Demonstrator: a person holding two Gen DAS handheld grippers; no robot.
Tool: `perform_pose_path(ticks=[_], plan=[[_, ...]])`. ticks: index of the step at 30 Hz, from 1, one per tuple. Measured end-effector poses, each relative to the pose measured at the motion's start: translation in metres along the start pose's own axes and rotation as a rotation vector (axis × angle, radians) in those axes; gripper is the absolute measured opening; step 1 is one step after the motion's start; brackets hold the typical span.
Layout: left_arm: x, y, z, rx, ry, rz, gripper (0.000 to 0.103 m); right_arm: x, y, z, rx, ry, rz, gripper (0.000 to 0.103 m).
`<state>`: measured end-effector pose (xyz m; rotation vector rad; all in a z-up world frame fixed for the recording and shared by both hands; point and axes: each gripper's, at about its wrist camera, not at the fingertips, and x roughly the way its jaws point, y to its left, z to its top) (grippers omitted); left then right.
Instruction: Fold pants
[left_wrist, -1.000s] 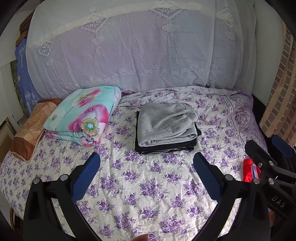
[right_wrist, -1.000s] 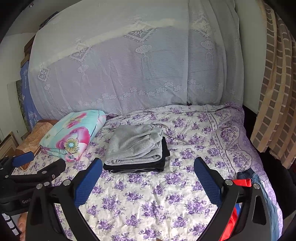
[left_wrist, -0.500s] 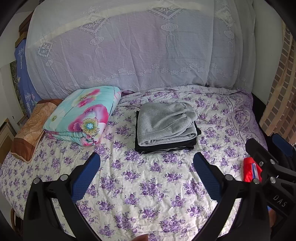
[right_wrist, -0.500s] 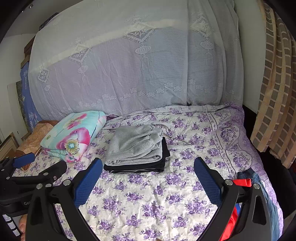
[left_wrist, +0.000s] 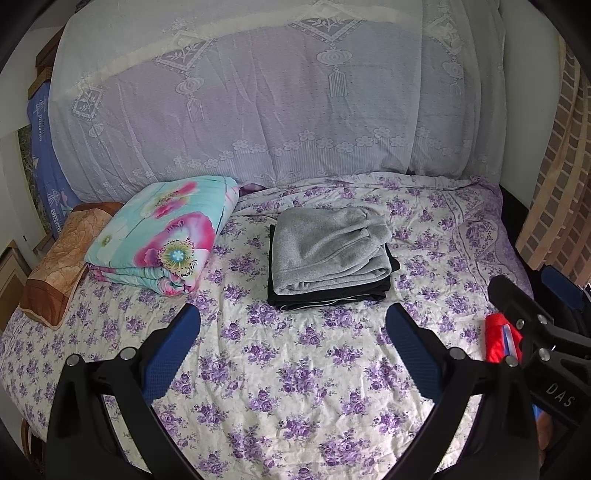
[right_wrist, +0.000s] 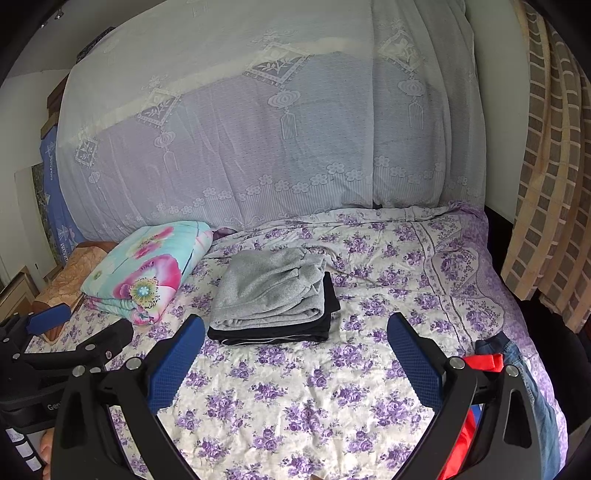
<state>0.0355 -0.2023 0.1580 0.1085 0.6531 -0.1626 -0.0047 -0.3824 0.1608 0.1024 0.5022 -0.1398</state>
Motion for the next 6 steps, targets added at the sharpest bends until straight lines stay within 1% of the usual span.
perform_pose_path(ticks=[3, 6], plan=[[-0.0008, -0.0004, 0.0009, 0.007, -0.003, 0.006, 0.098, 0.0003, 0.0007, 0.0001, -0.001, 0.000, 0.000, 0.099], [0.0021, 0.0037, 0.0030, -0.003, 0.007, -0.004, 0.098, -0.0001, 0.0027, -0.0009, 0.000, 0.000, -0.002, 0.099]])
